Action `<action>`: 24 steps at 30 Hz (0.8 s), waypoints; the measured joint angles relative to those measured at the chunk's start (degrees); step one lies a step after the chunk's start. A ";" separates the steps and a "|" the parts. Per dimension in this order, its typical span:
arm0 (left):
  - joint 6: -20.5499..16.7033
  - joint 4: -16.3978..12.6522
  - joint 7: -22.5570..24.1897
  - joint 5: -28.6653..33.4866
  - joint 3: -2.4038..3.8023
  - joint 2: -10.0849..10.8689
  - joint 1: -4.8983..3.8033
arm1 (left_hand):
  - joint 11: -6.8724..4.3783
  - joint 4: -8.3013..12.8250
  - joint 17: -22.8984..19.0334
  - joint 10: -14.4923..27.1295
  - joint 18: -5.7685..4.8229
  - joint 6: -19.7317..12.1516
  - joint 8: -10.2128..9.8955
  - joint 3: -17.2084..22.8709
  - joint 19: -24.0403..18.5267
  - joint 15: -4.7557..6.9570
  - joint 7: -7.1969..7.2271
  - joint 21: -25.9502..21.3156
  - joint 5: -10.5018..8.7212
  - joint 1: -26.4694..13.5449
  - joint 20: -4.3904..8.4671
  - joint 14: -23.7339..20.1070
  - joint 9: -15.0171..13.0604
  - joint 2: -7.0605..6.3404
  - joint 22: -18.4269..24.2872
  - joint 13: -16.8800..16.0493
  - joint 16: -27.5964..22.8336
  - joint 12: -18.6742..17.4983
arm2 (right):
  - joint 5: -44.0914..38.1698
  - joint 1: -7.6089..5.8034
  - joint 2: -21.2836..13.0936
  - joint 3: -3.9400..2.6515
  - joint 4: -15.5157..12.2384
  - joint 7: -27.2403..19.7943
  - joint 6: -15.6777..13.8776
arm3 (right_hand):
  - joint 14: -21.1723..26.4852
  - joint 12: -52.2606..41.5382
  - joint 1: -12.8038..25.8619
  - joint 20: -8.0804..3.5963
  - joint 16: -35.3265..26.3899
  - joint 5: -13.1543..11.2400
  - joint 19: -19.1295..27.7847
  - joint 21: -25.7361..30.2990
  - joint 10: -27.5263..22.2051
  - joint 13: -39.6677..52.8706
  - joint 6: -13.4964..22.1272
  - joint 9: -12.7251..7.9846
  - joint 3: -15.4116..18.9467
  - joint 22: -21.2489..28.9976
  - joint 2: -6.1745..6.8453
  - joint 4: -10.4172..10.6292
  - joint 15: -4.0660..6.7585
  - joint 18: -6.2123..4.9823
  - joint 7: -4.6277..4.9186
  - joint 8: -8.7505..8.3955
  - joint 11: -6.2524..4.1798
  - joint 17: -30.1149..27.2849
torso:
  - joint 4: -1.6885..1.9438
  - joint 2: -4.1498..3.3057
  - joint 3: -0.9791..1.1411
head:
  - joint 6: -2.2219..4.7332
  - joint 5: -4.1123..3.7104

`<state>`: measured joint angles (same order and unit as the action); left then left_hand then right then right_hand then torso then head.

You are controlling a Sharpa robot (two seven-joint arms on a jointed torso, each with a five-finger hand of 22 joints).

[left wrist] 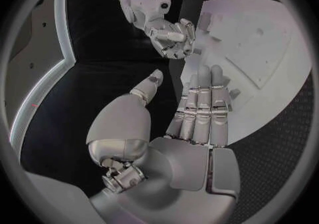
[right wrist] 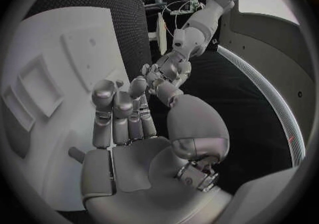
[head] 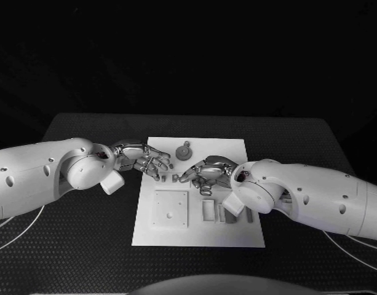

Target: Assemble the parts on the task board

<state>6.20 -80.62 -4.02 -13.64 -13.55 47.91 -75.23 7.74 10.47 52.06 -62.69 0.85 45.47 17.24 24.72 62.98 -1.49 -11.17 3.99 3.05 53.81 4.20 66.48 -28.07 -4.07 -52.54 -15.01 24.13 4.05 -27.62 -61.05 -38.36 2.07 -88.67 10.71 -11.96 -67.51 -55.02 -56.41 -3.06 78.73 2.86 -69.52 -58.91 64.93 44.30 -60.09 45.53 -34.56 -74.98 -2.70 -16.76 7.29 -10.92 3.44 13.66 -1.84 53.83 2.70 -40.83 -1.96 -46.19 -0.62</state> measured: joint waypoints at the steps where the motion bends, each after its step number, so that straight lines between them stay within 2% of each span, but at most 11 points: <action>1: 0.28 -0.04 -0.21 -0.07 0.00 -0.07 0.00 | 0.05 0.00 0.00 -0.05 0.00 0.30 0.00 0.00 0.00 0.00 0.15 0.00 0.00 0.00 0.00 0.00 0.00 0.00 0.04 0.10 0.00 0.00 | -0.01 0.00 -0.01 -0.01 -0.09 -0.04 0.04 | 0.00 0.00 0.00 0.00 0.00 0.00 0.00 0.00 0.00 0.00 0.00 0.00 0.00 0.00 0.00 0.00 0.00 0.00 0.00 -0.01 0.00 0.00 | 0.01 0.00 0.01 | 0.00 0.00; 7: 1.59 -0.39 -1.10 -0.49 -0.01 -0.18 0.00 | -0.35 0.36 0.41 -1.23 0.00 1.42 0.07 0.36 0.29 0.39 0.30 0.00 0.00 0.34 -0.13 0.39 0.07 0.34 0.04 0.36 0.00 0.05 | -0.02 0.00 0.14 -0.17 -0.24 -0.32 0.36 | 0.00 0.00 0.07 0.00 0.00 -0.04 0.00 0.00 0.00 0.00 0.00 0.01 0.00 0.00 0.08 0.00 0.00 -0.01 0.00 -0.04 0.00 0.00 | 0.05 0.00 0.00 | 0.01 -0.03; 11: 2.16 -0.47 -1.36 -1.03 -0.01 -0.26 0.00 | -1.55 0.97 2.12 -4.19 0.05 2.47 0.35 -0.26 3.24 1.54 0.62 1.68 0.00 0.54 0.94 3.13 0.33 0.54 -0.81 0.23 2.51 0.95 | -0.02 0.00 0.25 -0.17 -0.31 -0.43 0.50 | 0.00 0.00 0.07 0.00 0.00 -0.04 0.00 0.00 0.00 0.00 0.00 0.00 0.01 0.00 0.08 0.00 0.00 -0.02 0.00 -0.08 0.00 0.00 | 0.05 0.00 -0.03 | -0.03 -0.08; 14: 2.31 -0.62 -1.49 -1.51 -0.01 -0.28 0.00 | -3.19 1.71 6.72 -7.20 0.53 2.40 0.35 -1.21 7.96 3.30 1.49 5.41 0.00 0.99 2.69 6.69 0.75 0.99 -3.87 -0.71 9.05 2.16 | -0.02 0.00 0.29 -0.20 -0.33 -0.51 0.60 | 0.00 0.00 0.08 0.01 0.00 -0.04 0.00 0.00 0.00 0.00 0.01 0.00 0.01 0.00 0.08 0.00 0.00 -0.01 0.01 0.07 0.00 0.00 | 0.05 0.00 -0.03 | -0.08 -0.09; 15: 2.32 -0.68 -1.52 -1.74 -0.01 -0.29 0.01 | -4.06 1.88 9.84 -8.82 0.59 2.50 0.35 -1.94 10.76 4.10 1.84 8.07 0.00 1.16 3.66 8.84 0.90 1.15 -6.13 -1.49 13.81 2.92 | -0.02 0.00 0.30 -0.21 -0.33 -0.54 0.64 | 0.01 0.00 0.08 0.01 0.00 -0.04 0.00 0.00 0.00 0.00 0.01 0.00 0.01 0.00 0.08 -0.01 0.00 -0.01 0.01 0.07 0.00 0.00 | 0.05 0.00 -0.03 | -0.09 -0.09; 18: 2.30 -0.76 -1.55 -2.36 -0.01 -0.30 0.01 | -5.38 2.15 16.74 -10.62 0.52 2.21 0.22 -2.75 13.95 5.30 2.41 14.43 0.00 1.87 5.34 10.20 1.31 1.40 -13.01 -3.69 25.09 3.92 | 0.00 0.00 0.36 -0.21 -0.36 -0.64 0.75 | 0.01 0.00 0.15 0.01 0.00 -0.04 0.00 0.00 0.00 0.00 0.01 0.00 0.01 0.00 0.16 -0.01 -0.01 -0.02 0.02 0.07 0.00 0.00 | 0.06 0.00 -0.03 | -0.12 -0.09; 22: 2.39 -0.97 -1.63 -2.72 -0.01 -0.30 0.01 | -5.71 2.15 18.36 -10.96 0.45 2.07 0.05 -2.75 15.38 6.06 2.95 19.19 0.00 2.09 6.14 11.29 1.51 1.62 -18.64 -6.11 31.55 4.31 | 0.02 0.00 0.55 -0.22 -0.31 -0.68 0.89 | 0.02 0.00 0.23 0.01 0.00 -0.04 0.01 0.00 0.00 0.00 0.06 0.00 0.01 0.00 0.23 -0.01 -0.01 -0.02 0.06 0.07 0.00 0.00 | 0.06 0.00 -0.03 | -0.10 -0.09; 24: 2.48 -1.09 -1.74 -2.72 -0.01 -0.28 0.01 | -5.93 2.15 18.14 -10.84 0.44 2.07 0.04 -2.75 16.23 5.91 2.95 20.34 0.00 2.53 6.18 12.27 1.58 1.42 -19.84 -6.63 32.81 4.08 | 0.02 0.00 0.62 -0.23 -0.31 -0.69 0.96 | 0.02 0.00 0.22 0.01 0.00 -0.04 0.01 0.00 0.00 0.00 0.06 0.00 0.01 0.00 0.23 -0.01 -0.02 -0.02 0.07 0.07 0.01 0.00 | 0.05 0.00 -0.03 | -0.02 -0.18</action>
<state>8.68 -81.71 -5.75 -16.35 -13.57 47.64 -75.22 1.81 12.62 70.21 -73.53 1.29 47.54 17.28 21.96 79.21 4.41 -8.22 24.33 3.05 56.33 10.37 78.75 -26.49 -2.64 -72.38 -21.64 56.94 8.13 -27.59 -61.05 -37.74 1.84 -88.98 10.02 -11.00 -67.49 -55.02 -56.18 -3.05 78.73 2.82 -69.51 -58.91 64.93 44.30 -60.03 45.52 -34.55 -74.98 -2.47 -16.77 7.28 -10.94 3.51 13.73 -1.84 53.83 2.75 -40.83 -1.99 -46.21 -0.79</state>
